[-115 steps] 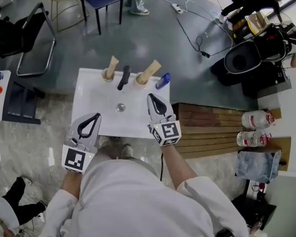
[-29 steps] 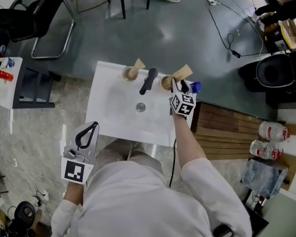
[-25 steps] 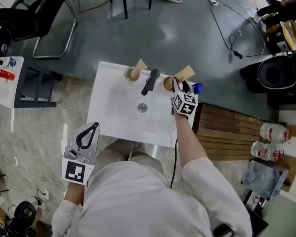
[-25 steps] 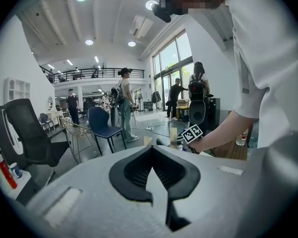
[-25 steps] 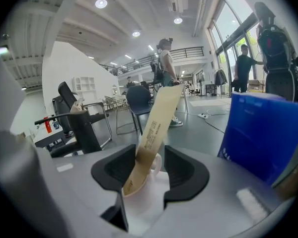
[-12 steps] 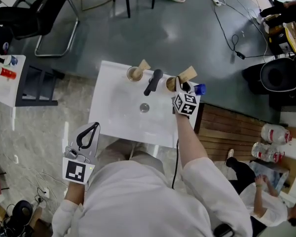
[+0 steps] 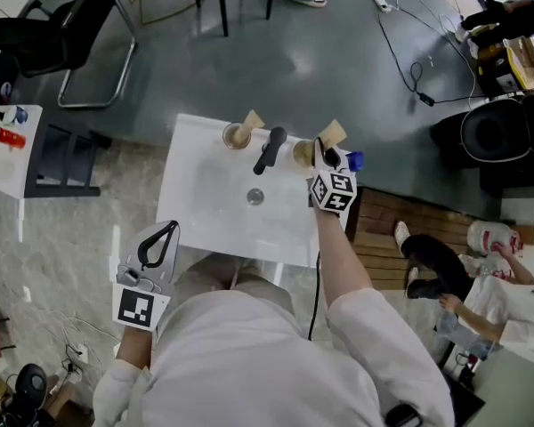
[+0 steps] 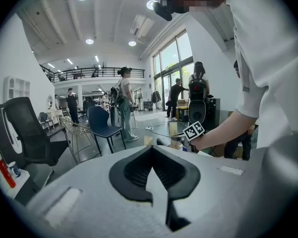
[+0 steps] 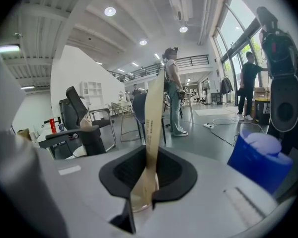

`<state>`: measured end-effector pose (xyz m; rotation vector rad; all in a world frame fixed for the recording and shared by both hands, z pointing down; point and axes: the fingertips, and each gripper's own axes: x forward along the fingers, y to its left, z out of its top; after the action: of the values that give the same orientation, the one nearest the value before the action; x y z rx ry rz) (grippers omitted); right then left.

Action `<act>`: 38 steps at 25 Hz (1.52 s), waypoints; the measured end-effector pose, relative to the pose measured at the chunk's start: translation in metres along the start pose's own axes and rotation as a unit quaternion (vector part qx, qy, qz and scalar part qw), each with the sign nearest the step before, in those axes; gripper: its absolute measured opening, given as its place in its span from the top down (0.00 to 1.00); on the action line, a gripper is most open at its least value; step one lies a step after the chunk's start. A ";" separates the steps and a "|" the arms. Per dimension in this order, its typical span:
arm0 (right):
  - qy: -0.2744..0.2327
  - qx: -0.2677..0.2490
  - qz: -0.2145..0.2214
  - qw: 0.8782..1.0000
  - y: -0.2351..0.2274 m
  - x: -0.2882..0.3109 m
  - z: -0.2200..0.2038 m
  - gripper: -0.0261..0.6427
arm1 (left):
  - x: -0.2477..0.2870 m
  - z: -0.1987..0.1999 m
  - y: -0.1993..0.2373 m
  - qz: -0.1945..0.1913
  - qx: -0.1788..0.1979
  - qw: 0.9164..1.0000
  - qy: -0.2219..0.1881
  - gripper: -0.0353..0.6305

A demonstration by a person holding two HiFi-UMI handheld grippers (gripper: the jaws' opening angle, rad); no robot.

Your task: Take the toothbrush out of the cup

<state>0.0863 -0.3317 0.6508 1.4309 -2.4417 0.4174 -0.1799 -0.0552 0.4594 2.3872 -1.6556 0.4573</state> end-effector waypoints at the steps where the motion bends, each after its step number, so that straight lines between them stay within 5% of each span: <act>1: -0.005 -0.001 0.002 1.000 0.001 -0.003 0.004 0.89 | 0.001 0.000 0.000 -0.001 0.000 1.000 0.000 0.94; 38: -0.128 -0.071 0.079 0.986 0.078 -0.165 0.142 0.89 | 0.065 0.004 -0.020 -0.045 0.001 0.998 -0.048 0.94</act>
<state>0.0820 -0.2182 0.4492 1.3079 -2.7359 0.0931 -0.1394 -0.1058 0.4792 2.5102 -1.5763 0.3351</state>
